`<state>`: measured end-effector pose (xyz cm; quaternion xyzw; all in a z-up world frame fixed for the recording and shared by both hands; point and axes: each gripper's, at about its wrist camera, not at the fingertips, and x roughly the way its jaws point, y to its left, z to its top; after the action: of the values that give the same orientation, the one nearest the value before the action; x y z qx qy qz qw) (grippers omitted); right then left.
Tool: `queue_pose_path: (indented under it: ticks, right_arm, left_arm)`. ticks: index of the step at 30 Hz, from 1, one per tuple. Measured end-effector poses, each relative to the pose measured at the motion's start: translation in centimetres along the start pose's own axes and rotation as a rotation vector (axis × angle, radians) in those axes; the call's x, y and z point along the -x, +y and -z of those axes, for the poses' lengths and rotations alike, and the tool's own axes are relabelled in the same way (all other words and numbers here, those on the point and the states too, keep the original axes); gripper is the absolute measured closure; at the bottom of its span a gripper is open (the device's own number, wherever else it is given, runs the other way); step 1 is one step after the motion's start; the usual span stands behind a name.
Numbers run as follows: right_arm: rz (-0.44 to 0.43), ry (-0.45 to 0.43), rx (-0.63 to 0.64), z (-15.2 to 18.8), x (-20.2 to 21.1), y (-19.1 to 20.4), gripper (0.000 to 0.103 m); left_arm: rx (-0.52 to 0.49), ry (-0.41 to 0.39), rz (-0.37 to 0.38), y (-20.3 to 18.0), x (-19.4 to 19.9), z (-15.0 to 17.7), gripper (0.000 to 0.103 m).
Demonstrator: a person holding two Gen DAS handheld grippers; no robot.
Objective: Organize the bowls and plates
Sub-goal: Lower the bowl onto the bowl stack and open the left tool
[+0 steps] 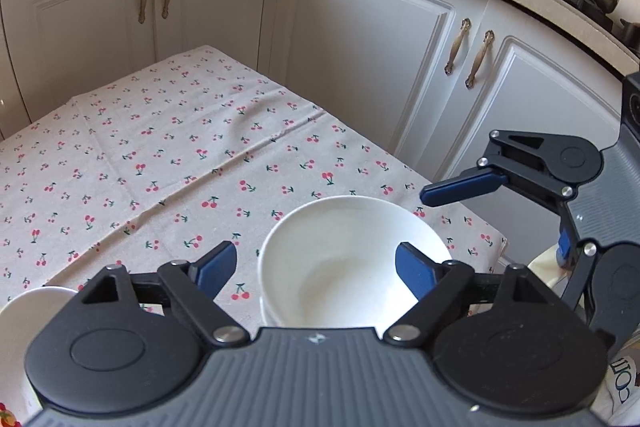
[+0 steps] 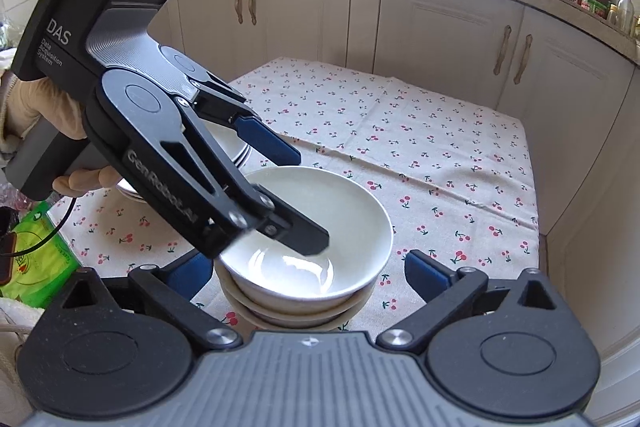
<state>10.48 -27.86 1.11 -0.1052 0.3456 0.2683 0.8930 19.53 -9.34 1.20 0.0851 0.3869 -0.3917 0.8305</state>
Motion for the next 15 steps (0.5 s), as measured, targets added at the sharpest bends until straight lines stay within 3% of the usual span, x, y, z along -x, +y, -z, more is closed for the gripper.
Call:
queue_pose_path:
  ticks: [15]
  right_arm:
    - [0.029, -0.042, -0.048, 0.6, 0.9, -0.4, 0.0]
  left_arm:
    - [0.034, -0.031, -0.019, 1.4, 2.7, 2.8, 0.013]
